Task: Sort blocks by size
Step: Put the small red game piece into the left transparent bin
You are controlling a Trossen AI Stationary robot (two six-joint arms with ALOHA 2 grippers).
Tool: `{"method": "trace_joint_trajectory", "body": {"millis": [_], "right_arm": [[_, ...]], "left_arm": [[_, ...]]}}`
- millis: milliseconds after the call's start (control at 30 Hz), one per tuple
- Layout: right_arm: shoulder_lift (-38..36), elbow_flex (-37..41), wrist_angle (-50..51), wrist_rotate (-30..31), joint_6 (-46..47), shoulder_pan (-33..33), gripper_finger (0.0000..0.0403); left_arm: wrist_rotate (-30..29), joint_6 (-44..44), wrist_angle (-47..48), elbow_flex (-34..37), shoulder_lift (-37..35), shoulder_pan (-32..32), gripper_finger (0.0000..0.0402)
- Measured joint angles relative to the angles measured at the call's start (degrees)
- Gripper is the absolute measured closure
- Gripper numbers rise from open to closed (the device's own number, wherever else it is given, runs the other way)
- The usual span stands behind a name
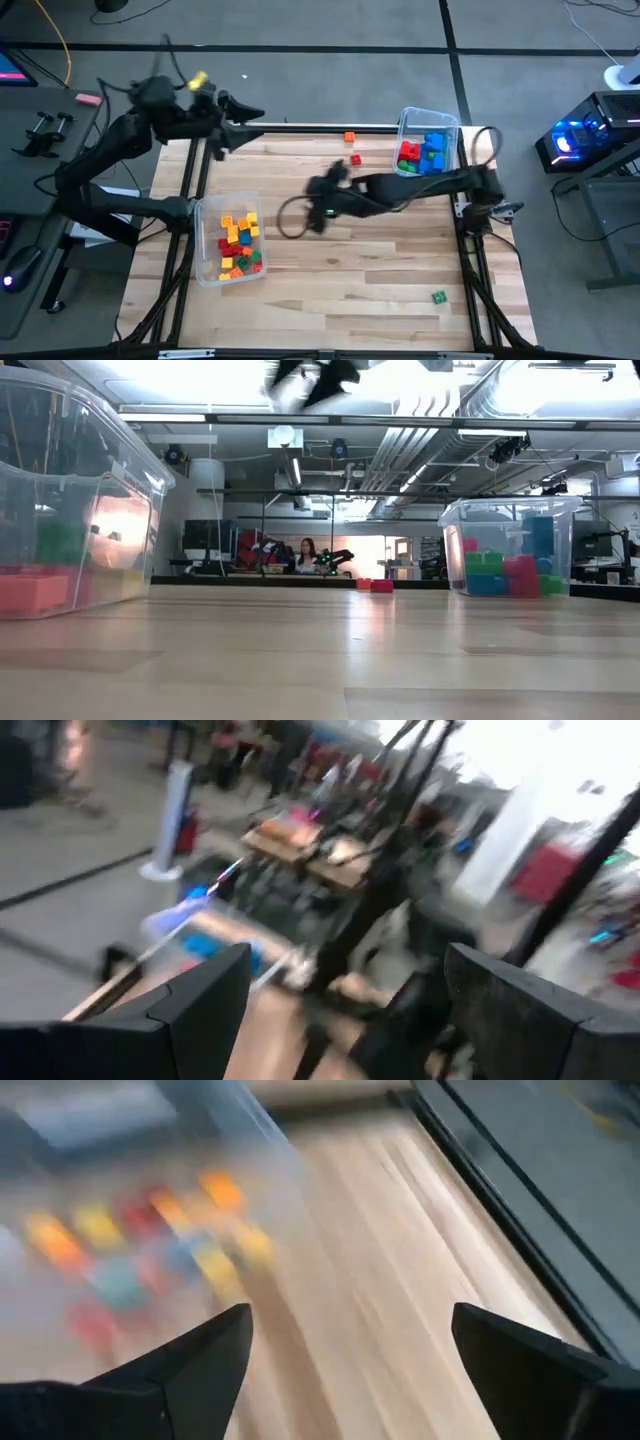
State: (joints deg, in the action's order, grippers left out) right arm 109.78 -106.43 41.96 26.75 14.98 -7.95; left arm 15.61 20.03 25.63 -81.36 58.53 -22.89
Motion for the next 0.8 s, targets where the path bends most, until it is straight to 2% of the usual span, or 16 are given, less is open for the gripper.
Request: {"method": "trace_joint_trajectory", "body": {"millis": [100, 233, 333, 433, 533, 633, 800], "right_arm": [[-8.68, 10.26, 9.5, 3.24, 9.0, 0.04, 0.007], [-25.4, 28.74, 11.03, 6.47, 28.62, -2.56, 0.0076], [-36.02, 38.59, 9.53, 7.09, 41.88, -5.5, 0.0077], [-43.7, 44.64, 7.31, 10.3, 50.66, -7.49, 0.0077], [-48.35, 48.18, 5.8, 11.39, 52.2, -8.34, 0.0077], [-50.8, 50.2, 4.52, 11.2, 49.19, -8.17, 0.0077], [-51.71, 51.06, 2.8, 9.67, 45.96, -7.74, 0.0077]], "left_arm": [[-2.64, -4.15, 3.98, 0.0, 2.64, -0.03, 0.0083], [-2.96, -7.03, 6.8, 0.0, 9.42, -0.73, 0.0083], [-0.81, -6.02, 5.87, -0.16, 18.82, -2.33, 0.0083], [1.34, -5.86, 7.16, -3.56, 32.21, -4.04, 0.0083], [1.34, -7.57, 8.89, -10.66, 45.88, -4.53, 0.0083], [1.36, -8.74, 10.13, -19.42, 57.73, -4.12, 0.0083], [-2.55, -11.18, 10.09, -33.89, 72.4, -3.05, 0.0083]]}}
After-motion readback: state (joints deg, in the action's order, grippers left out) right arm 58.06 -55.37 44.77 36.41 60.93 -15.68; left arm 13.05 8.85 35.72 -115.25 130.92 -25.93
